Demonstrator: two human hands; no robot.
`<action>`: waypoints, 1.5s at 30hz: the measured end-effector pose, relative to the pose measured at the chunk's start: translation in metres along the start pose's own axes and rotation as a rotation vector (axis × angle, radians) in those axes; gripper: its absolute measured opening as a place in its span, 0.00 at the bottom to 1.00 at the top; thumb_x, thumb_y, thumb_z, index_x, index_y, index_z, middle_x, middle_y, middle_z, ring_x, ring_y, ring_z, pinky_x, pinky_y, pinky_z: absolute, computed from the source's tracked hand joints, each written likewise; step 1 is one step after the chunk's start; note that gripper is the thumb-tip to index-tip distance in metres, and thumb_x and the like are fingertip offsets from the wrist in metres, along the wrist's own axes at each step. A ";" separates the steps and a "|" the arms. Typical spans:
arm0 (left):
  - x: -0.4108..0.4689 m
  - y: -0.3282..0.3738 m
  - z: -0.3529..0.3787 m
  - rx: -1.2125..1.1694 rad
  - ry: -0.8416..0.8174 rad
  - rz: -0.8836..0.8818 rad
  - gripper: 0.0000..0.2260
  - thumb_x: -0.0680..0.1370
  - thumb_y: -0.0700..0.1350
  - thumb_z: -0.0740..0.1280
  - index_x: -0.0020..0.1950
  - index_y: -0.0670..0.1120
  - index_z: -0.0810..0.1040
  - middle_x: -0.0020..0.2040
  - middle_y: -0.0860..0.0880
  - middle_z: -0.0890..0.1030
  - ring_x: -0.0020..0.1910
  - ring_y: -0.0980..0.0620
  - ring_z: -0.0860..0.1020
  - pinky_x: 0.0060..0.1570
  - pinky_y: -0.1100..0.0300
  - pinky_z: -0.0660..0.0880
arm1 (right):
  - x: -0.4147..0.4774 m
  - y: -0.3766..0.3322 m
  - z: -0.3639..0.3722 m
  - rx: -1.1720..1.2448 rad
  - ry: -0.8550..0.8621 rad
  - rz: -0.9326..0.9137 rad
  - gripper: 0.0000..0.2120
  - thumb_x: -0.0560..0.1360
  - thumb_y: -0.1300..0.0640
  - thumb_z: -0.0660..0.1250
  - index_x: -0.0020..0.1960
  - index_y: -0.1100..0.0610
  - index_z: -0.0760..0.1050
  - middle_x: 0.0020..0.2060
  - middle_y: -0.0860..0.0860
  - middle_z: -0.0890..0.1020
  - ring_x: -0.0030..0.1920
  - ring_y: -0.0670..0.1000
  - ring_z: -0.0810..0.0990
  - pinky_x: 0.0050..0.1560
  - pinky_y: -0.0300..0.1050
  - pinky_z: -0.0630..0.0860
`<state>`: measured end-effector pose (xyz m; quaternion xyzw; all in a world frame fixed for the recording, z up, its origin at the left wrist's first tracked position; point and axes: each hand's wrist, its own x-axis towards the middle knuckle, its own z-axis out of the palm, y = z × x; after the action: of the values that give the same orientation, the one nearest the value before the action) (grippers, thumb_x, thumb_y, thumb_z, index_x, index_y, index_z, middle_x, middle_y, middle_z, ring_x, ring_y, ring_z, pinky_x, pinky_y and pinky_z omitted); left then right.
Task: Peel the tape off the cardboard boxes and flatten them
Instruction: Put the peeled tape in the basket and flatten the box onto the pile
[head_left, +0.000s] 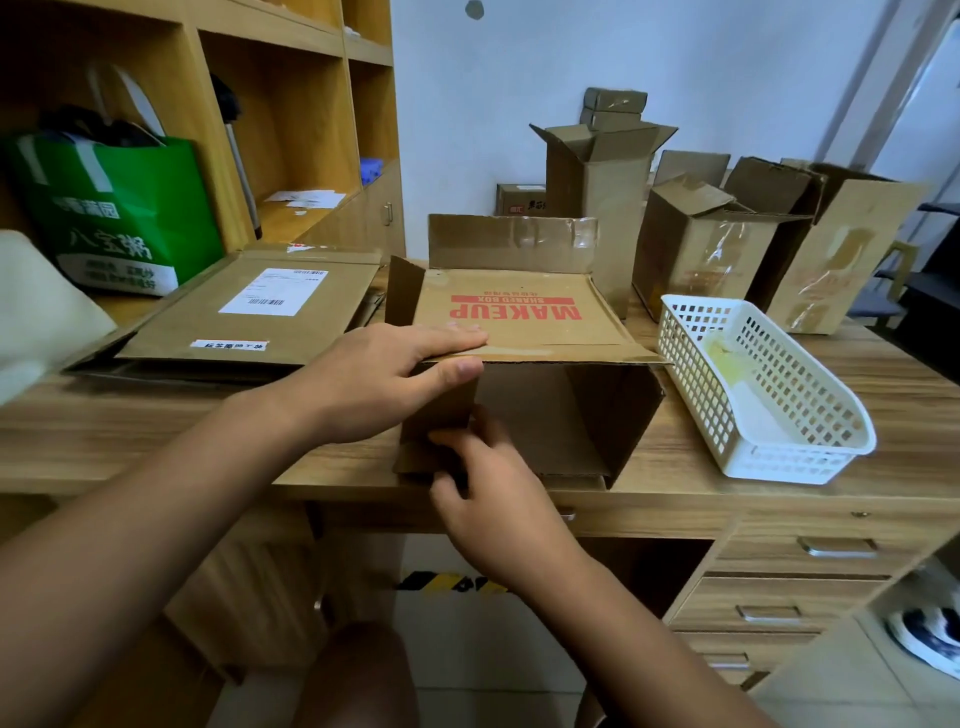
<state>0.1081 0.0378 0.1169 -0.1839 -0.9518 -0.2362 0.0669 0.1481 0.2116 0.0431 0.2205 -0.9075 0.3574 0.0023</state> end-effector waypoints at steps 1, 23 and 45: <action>0.000 -0.001 0.001 -0.011 0.000 0.001 0.30 0.73 0.76 0.50 0.72 0.70 0.68 0.73 0.63 0.70 0.75 0.59 0.66 0.72 0.48 0.67 | -0.002 0.001 0.002 0.029 0.005 0.001 0.19 0.80 0.51 0.61 0.71 0.44 0.71 0.71 0.45 0.65 0.62 0.51 0.76 0.65 0.51 0.77; 0.000 0.016 0.023 0.004 -0.167 0.092 0.29 0.77 0.72 0.51 0.76 0.66 0.64 0.76 0.66 0.64 0.75 0.67 0.59 0.76 0.57 0.59 | -0.042 -0.001 -0.014 0.172 -0.006 -0.216 0.15 0.80 0.56 0.63 0.64 0.45 0.79 0.55 0.37 0.80 0.57 0.39 0.79 0.59 0.41 0.78; -0.010 0.007 0.067 -0.053 -0.303 0.001 0.23 0.82 0.64 0.51 0.78 0.68 0.54 0.78 0.68 0.53 0.75 0.69 0.52 0.76 0.58 0.55 | 0.036 0.087 -0.095 -0.426 -0.053 0.284 0.29 0.84 0.42 0.56 0.82 0.45 0.53 0.83 0.50 0.50 0.82 0.57 0.44 0.81 0.57 0.44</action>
<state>0.1172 0.0721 0.0593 -0.2196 -0.9444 -0.2306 -0.0822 0.0660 0.3156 0.0634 0.0945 -0.9840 0.1490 -0.0252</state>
